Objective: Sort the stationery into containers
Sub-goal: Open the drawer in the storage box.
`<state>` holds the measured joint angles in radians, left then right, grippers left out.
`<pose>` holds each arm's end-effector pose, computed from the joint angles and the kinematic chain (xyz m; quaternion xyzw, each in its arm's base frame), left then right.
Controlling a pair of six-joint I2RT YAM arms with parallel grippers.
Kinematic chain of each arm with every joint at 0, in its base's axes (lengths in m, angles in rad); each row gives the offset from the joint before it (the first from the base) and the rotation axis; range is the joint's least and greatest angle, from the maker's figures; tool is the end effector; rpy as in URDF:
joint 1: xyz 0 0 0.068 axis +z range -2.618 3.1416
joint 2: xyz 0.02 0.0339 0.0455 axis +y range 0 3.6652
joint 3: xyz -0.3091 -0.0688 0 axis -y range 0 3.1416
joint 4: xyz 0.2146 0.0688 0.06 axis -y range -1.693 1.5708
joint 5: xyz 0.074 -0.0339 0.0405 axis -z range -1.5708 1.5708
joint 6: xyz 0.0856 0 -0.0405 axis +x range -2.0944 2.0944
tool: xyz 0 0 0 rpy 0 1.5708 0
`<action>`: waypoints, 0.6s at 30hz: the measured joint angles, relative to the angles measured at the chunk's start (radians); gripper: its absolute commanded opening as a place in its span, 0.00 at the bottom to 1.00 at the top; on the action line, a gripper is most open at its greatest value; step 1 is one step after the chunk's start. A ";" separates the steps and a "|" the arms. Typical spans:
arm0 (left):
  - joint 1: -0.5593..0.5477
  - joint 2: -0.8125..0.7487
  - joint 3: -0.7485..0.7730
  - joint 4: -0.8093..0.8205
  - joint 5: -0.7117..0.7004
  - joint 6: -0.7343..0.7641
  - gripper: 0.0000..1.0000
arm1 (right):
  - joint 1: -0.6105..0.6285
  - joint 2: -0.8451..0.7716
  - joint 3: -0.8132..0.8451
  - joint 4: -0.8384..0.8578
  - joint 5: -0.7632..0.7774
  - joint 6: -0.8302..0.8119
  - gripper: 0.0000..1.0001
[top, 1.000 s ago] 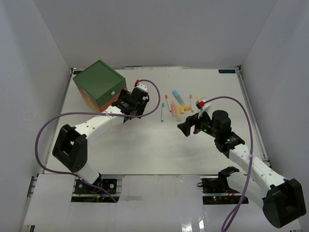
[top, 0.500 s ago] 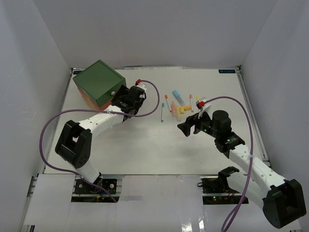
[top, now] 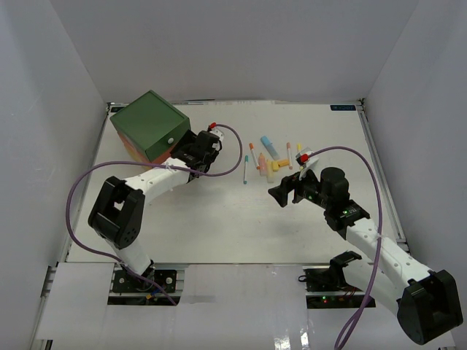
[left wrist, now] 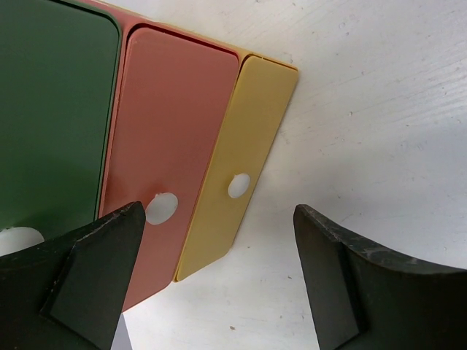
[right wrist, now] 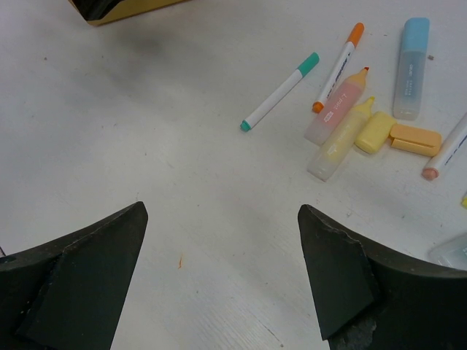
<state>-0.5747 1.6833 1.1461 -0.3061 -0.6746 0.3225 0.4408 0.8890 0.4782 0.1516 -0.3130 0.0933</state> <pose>0.3341 -0.1527 0.2572 0.2764 0.8457 0.2646 0.3720 0.1662 0.1075 0.2830 -0.2290 0.7547 0.2781 0.5484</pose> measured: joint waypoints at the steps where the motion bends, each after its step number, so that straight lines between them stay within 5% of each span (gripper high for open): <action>1: 0.002 0.001 0.000 0.000 0.000 0.002 0.93 | 0.000 0.000 -0.001 0.000 0.000 0.000 0.90; 18: 0.009 0.017 0.000 0.016 -0.026 0.018 0.93 | 0.000 0.000 -0.002 0.000 0.000 0.000 0.90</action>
<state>-0.5655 1.7004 1.1461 -0.2897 -0.7002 0.3405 0.4408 0.8890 0.4763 0.1516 -0.3134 0.0933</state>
